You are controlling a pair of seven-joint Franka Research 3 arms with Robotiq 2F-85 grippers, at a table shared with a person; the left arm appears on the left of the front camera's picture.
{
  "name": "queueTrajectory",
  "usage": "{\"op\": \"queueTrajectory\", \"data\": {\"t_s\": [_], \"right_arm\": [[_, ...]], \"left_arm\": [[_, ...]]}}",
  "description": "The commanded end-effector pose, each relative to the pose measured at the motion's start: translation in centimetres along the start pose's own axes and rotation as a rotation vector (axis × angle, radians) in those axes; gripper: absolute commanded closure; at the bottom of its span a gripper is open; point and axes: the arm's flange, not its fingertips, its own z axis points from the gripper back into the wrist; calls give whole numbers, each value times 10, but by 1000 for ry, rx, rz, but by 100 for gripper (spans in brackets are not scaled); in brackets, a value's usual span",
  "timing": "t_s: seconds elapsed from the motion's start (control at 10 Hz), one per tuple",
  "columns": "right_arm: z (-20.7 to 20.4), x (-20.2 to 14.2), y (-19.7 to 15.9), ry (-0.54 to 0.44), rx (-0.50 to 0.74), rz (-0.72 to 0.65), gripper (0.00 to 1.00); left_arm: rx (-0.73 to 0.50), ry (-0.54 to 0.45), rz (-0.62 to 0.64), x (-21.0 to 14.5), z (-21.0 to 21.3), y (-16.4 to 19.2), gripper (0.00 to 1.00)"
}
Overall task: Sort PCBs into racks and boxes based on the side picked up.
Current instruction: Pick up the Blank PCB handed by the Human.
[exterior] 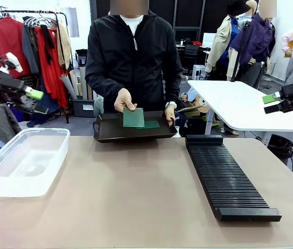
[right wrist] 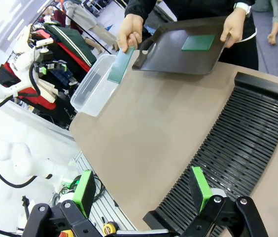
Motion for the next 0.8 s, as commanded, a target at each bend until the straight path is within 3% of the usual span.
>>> {"op": "queueTrajectory", "data": {"t_s": [0.0, 0.4, 0.7], "right_arm": [[0, 0, 1, -8, 8, 5, 0], [0, 0, 1, -8, 8, 5, 0], [0, 0, 1, -8, 8, 5, 0]], "left_arm": [[-68, 5, 47, 30, -5, 26, 0], [-131, -28, 64, 59, -64, 75, 0], [-116, -51, 65, 51, -107, 93, 0]]}}
